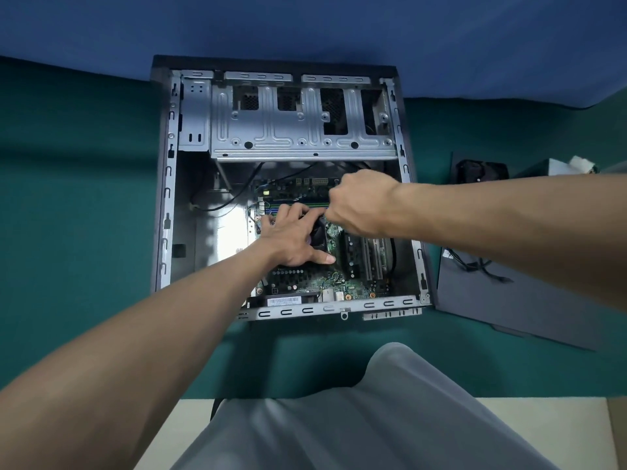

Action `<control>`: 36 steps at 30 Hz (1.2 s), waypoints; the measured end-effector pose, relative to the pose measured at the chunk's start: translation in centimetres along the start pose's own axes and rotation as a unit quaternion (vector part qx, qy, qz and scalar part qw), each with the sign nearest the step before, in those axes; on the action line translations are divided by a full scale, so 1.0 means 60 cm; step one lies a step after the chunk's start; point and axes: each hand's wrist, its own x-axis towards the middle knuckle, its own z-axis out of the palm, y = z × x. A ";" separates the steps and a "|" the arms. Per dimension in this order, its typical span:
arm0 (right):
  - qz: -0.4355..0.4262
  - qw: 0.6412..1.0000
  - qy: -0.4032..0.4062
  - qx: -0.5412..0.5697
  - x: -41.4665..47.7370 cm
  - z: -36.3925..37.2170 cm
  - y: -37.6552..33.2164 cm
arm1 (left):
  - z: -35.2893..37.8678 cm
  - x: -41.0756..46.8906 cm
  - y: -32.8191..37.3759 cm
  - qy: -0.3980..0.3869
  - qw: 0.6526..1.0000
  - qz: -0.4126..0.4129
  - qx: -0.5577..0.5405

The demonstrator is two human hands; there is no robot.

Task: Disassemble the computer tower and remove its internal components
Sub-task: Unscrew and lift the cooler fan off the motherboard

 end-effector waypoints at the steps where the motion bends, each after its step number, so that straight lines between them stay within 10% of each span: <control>1: -0.027 0.999 0.006 -0.023 0.005 -0.002 -0.005 | 0.000 0.000 0.000 0.001 1.000 -0.001 0.005; 6: 0.118 0.949 -0.011 0.292 0.029 -0.012 0.012 | 0.002 0.000 -0.004 0.005 1.000 0.002 0.009; 10: 0.334 0.665 -0.129 0.656 0.038 0.003 0.032 | 0.003 0.002 -0.006 0.006 1.000 0.005 -0.003; 11: 0.342 0.649 -0.157 0.661 0.037 0.005 0.034 | 0.003 0.002 -0.005 0.006 1.000 0.006 -0.002; 20: 0.106 0.971 -0.034 0.210 0.009 0.007 0.026 | 0.006 0.006 -0.005 0.007 1.000 0.004 0.001; 24: -0.060 0.998 0.019 0.005 0.006 0.005 0.009 | 0.007 0.008 -0.009 0.007 1.000 0.004 0.006; 27: 0.016 0.986 0.028 0.166 0.014 -0.003 0.011 | 0.009 0.008 -0.011 0.009 1.000 0.007 0.012; 30: 0.189 0.874 0.006 0.448 0.025 -0.002 0.015 | 0.008 0.008 -0.012 0.011 1.000 0.011 0.002; 33: 0.341 0.659 -0.108 0.662 0.028 0.000 0.029 | 0.008 0.009 -0.012 0.011 1.000 0.011 -0.003; 36: 0.336 0.620 -0.202 0.679 0.031 0.005 0.040 | 0.009 0.008 -0.012 0.008 1.000 0.010 -0.002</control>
